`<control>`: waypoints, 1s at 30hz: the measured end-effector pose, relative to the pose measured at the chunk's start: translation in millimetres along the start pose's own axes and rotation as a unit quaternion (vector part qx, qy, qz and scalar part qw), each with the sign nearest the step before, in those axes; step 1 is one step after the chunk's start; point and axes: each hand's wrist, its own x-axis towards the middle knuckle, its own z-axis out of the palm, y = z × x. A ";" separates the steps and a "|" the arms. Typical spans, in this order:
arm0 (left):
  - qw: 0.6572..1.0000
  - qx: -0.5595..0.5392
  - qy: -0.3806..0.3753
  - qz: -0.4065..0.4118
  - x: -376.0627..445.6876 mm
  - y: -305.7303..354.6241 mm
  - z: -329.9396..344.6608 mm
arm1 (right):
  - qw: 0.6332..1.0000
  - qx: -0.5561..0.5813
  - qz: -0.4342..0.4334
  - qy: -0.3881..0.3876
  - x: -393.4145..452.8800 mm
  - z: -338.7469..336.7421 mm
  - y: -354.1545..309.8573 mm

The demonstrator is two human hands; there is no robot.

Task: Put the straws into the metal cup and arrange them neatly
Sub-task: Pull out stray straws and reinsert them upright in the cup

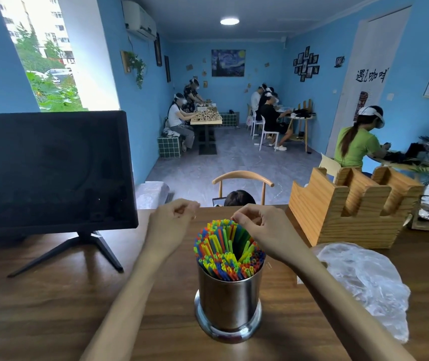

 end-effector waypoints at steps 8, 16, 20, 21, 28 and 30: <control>0.981 -0.025 -0.114 -0.152 -0.6 -5.6 -7.4 | 1.000 -0.001 0.005 0.001 -0.9 5.7 5.3; 0.945 -0.121 -0.173 -0.249 0.0 -6.4 -7.3 | 1.000 -0.008 0.013 -0.013 -5.3 3.4 6.8; 0.971 -0.095 -0.125 -0.180 0.7 -8.6 -4.1 | 1.000 -0.009 0.020 -0.012 -5.1 3.0 4.9; 0.978 -0.087 -0.109 -0.154 1.1 -8.0 -3.5 | 1.000 -0.009 0.021 -0.013 -5.1 2.9 4.4; 0.989 -0.093 0.097 0.064 -1.8 36.9 -16.4 | 1.000 -0.010 0.007 0.028 -3.9 3.3 -3.6; 0.979 -0.152 0.094 0.096 -8.1 61.3 -24.7 | 0.999 0.013 -0.003 0.053 -5.5 1.8 -14.0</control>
